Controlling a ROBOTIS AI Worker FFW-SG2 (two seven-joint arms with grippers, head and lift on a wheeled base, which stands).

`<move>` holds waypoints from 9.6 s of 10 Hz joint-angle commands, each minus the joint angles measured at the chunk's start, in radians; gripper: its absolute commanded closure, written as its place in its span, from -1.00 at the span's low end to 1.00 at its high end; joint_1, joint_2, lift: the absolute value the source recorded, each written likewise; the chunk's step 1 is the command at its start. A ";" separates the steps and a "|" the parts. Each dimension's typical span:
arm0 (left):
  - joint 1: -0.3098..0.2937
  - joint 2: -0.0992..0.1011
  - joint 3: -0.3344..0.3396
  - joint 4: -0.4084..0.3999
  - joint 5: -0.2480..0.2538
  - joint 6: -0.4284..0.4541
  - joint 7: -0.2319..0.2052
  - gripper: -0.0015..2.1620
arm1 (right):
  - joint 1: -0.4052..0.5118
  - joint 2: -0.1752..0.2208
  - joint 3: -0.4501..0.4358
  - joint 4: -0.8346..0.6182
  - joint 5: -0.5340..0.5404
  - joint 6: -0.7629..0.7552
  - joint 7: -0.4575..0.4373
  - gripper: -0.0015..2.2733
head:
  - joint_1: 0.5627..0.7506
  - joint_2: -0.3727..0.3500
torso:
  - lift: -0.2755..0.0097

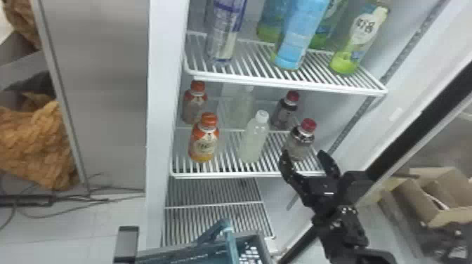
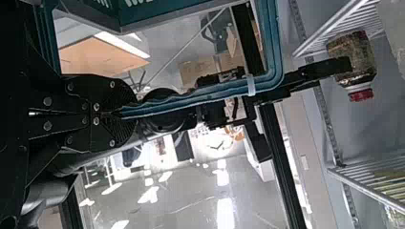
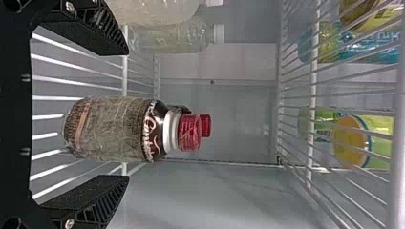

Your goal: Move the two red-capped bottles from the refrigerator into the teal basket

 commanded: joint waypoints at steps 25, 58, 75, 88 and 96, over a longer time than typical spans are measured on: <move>-0.005 0.000 0.002 0.001 0.004 -0.012 0.000 0.05 | 0.249 -0.001 0.002 -0.367 -0.153 0.129 -0.009 -0.47 | 0.41 -0.94 | -0.67; -0.069 0.001 -0.014 0.087 -0.026 -0.101 -0.003 0.05 | 0.418 0.000 -0.024 -0.596 -0.086 0.514 0.270 -0.59 | 0.41 -0.94 | -0.67; -0.079 0.001 -0.032 0.087 -0.028 -0.093 -0.011 0.05 | -0.031 -0.015 0.034 -0.029 0.002 -0.038 -0.018 -0.78 | 0.41 -0.94 | -0.67; -0.084 0.004 -0.038 0.087 -0.016 -0.088 -0.011 0.05 | -0.382 -0.038 0.038 0.379 0.058 -0.036 -0.052 -0.87 | 0.41 -0.94 | -0.67; -0.088 0.003 -0.038 0.087 -0.010 -0.088 -0.011 0.05 | -0.534 -0.063 0.104 0.526 0.086 0.018 -0.113 -0.90 | 0.41 -0.94 | -0.67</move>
